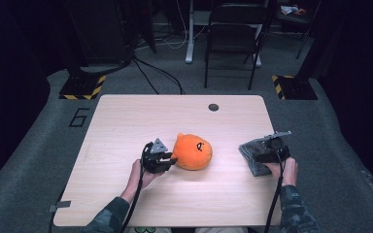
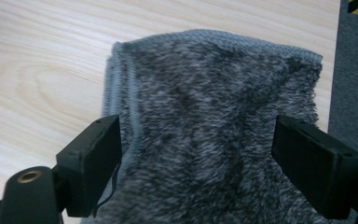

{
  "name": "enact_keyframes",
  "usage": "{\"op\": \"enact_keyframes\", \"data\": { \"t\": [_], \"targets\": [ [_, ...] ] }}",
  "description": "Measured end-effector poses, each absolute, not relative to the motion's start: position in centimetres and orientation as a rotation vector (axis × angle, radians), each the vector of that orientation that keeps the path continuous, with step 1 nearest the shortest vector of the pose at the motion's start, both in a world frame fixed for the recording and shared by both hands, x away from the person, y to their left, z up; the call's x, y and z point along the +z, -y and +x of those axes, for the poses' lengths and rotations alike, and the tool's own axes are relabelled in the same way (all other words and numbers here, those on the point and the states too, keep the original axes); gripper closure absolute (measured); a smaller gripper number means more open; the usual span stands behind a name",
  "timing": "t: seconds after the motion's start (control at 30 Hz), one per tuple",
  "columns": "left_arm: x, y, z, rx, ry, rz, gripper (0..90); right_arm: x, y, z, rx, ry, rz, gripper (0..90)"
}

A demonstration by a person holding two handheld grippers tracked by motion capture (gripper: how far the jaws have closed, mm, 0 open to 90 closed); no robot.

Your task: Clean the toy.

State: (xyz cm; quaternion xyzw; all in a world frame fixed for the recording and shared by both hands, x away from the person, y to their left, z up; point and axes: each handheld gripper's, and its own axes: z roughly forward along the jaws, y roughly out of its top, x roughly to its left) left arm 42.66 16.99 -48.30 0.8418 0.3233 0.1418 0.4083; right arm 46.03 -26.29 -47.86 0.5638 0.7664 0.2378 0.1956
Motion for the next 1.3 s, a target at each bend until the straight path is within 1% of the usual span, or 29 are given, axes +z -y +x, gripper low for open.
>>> {"op": "enact_keyframes", "data": {
  "t": [0.2,0.27,0.4,0.5,0.53,0.57,0.67,0.7,0.73,0.77,0.8,0.9,0.93,1.0,1.07,1.13,1.3],
  "targets": [
    [-48.4,-17.0,42.6,0.364,-0.815,2.105,75.8,-49.0,26.6,46.8,0.652,-2.149,1.627,17.1],
    [-48.5,-17.0,42.6,0.361,-0.814,2.101,77.5,-49.5,26.6,47.0,0.638,-2.152,1.676,22.5],
    [-48.6,-17.0,42.5,0.37,-0.81,2.092,79.2,-50.1,26.8,47.1,0.645,-2.153,1.674,27.8],
    [-48.6,-17.0,42.4,0.37,-0.812,2.088,80.4,-50.1,26.9,47.0,0.656,-2.149,1.668,34.5],
    [-48.6,-17.0,42.4,0.37,-0.812,2.088,80.7,-50.1,26.9,47.0,0.656,-2.149,1.668,34.5],
    [-48.6,-16.9,42.4,0.37,-0.812,2.088,81.0,-50.1,26.7,46.8,0.665,-2.143,1.674,40.3],
    [-48.6,-16.9,42.3,0.378,-0.807,2.081,81.6,-50.0,26.4,46.5,0.673,-2.15,1.667,49.7],
    [-48.6,-16.9,42.2,0.383,-0.809,2.082,81.6,-50.0,26.4,46.5,0.673,-2.15,1.667,49.7],
    [-48.6,-16.8,42.2,0.379,-0.813,2.073,81.7,-50.1,26.4,46.6,0.683,-2.157,1.635,52.9],
    [-48.5,-16.8,42.1,0.378,-0.809,2.076,81.9,-50.0,26.1,46.4,0.692,-2.15,1.65,60.3],
    [-48.5,-16.8,42.1,0.381,-0.806,2.073,81.9,-50.1,26.0,46.3,0.703,-2.152,1.634,63.6],
    [-48.4,-16.7,41.9,0.386,-0.801,2.067,82.0,-50.1,25.8,46.2,0.711,-2.154,1.609,70.0],
    [-48.4,-16.7,41.9,0.386,-0.801,2.067,82.0,-50.1,25.8,46.2,0.711,-2.154,1.609,70.0],
    [-48.3,-16.5,41.9,0.383,-0.792,2.066,82.0,-50.0,25.5,46.2,0.702,-2.157,1.571,73.7],
    [-48.2,-16.5,41.9,0.382,-0.786,2.067,82.0,-49.8,25.3,46.2,0.701,-2.16,1.559,75.0],
    [-48.2,-16.5,41.9,0.381,-0.784,2.065,82.0,-49.5,25.2,46.2,0.749,-2.169,1.584,75.3],
    [-48.1,-16.5,41.9,0.377,-0.783,2.065,81.9,-48.3,24.0,46.1,0.822,-2.221,1.502,75.5]
  ]
}}
